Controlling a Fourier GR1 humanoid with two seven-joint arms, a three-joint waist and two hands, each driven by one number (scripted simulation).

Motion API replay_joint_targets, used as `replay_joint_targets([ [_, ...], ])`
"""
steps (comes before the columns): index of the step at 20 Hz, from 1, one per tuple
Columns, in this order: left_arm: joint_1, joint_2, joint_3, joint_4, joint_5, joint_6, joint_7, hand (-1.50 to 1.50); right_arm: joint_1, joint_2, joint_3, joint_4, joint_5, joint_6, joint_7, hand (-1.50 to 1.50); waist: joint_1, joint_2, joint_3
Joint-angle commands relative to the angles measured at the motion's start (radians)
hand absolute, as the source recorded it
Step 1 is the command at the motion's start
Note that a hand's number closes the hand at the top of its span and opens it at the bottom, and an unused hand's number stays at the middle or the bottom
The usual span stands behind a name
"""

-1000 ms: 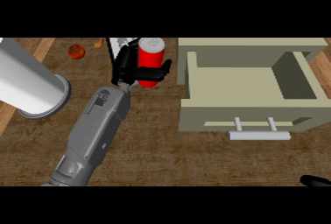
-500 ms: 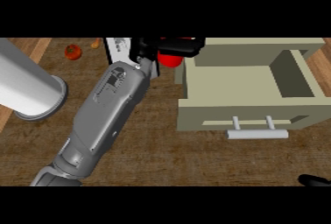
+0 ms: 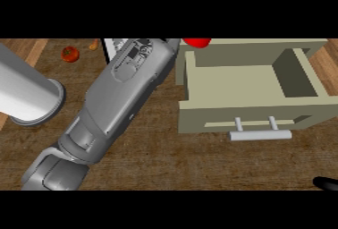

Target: Pick up the can, place it into the drawer and close the drawer

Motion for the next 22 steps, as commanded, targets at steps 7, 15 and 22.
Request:
replay_joint_targets([
  [7, -0.207, -0.001, -0.045, 0.236, 0.088, 0.039, -0.017, 1.5, -0.025, -0.015, 0.011, -0.001, -0.004, 0.002, 0.029, -1.5, -0.021, 0.005, 0.001],
  [15, -0.244, -0.001, -0.087, 0.374, 0.135, 0.069, -0.117, 1.5, -0.053, -0.012, 0.045, -0.039, 0.023, -0.027, 0.09, -1.5, -0.041, 0.013, 0.001],
  [22, -0.272, -0.001, -0.178, 0.394, 0.193, 0.2, -0.097, -1.5, -0.115, -0.039, 0.041, 0.047, 0.024, -0.014, 0.052, -1.5, -0.065, 0.017, 0.002],
])
